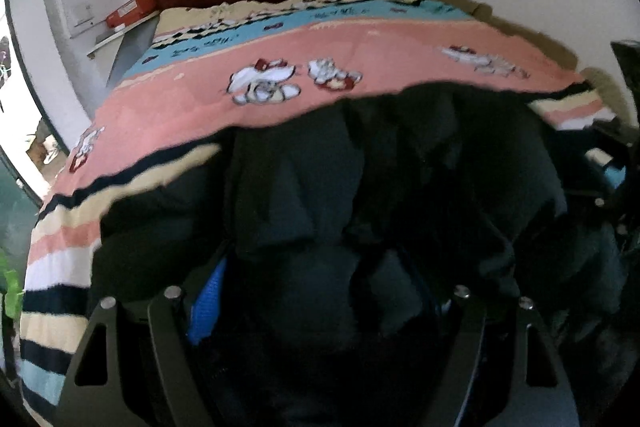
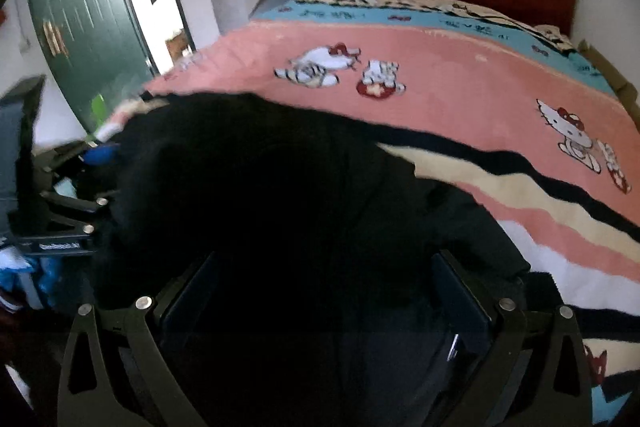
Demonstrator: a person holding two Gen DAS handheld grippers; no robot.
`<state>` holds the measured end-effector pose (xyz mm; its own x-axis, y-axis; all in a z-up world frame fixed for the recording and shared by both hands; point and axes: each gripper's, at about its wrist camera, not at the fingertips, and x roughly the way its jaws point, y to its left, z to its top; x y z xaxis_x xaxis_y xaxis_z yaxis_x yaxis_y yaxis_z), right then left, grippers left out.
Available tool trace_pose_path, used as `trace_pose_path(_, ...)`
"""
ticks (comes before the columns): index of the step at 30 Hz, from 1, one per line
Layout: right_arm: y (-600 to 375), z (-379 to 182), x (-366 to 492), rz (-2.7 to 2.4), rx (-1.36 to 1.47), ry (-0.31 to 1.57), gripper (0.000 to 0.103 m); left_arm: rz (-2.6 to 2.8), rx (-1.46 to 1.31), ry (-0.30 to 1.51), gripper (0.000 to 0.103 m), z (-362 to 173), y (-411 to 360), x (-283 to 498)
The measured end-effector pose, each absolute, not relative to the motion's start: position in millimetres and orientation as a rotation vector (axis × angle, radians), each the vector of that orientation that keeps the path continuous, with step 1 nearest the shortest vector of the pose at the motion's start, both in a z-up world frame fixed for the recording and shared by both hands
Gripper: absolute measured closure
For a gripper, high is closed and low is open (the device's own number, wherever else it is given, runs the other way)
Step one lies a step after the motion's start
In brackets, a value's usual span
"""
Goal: Fold large clothes
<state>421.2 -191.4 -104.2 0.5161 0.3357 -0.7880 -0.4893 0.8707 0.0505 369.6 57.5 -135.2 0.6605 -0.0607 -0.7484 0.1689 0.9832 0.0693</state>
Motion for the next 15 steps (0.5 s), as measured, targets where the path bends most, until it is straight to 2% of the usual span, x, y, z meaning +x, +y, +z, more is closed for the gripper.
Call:
trace_pose_path(3, -183, -124, 413, 0.485, -0.277, 0.920, 0.001, -0.114, 0.160, 0.816, 0.024, -147, 55, 361)
trace_pose_path(7, -191, -141, 416, 0.471, -0.237, 0.920, 0.001, -0.108, 0.142, 0.805, 0.024, -151, 57, 358)
trace_pose_path(15, -200, -140, 419, 0.430, -0.198, 0.979, 0.001, -0.097, 0.161, 0.854, 0.023, -141, 55, 358)
